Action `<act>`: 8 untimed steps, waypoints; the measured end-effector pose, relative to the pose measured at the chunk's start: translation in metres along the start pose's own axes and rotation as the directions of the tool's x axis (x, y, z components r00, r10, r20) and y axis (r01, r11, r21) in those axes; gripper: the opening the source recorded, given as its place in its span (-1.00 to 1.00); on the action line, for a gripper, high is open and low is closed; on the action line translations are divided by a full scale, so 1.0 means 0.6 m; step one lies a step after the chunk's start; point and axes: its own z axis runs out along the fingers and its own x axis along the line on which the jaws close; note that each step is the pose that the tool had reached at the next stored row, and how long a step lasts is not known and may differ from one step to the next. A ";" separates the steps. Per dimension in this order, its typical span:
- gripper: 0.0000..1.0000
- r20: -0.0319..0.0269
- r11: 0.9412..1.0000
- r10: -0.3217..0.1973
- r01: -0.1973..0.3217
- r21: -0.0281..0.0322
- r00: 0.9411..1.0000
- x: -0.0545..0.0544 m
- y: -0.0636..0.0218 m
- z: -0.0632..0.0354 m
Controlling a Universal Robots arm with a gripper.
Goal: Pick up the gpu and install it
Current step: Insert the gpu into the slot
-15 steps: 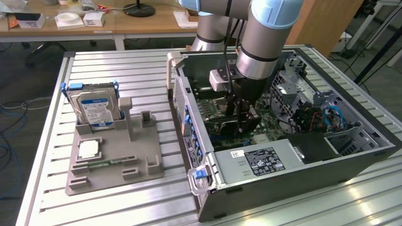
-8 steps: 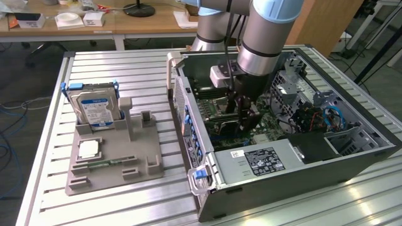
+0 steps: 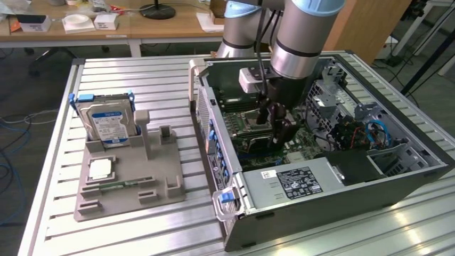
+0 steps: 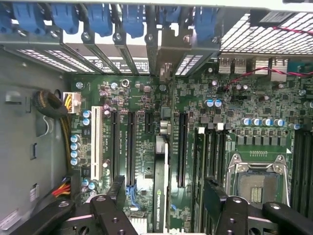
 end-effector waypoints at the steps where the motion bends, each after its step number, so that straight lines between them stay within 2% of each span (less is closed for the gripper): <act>1: 0.48 0.000 1.000 0.000 0.000 0.000 1.000 0.000 0.000 -0.002; 8: 0.48 0.000 1.000 0.000 0.000 0.000 1.000 0.000 0.000 -0.004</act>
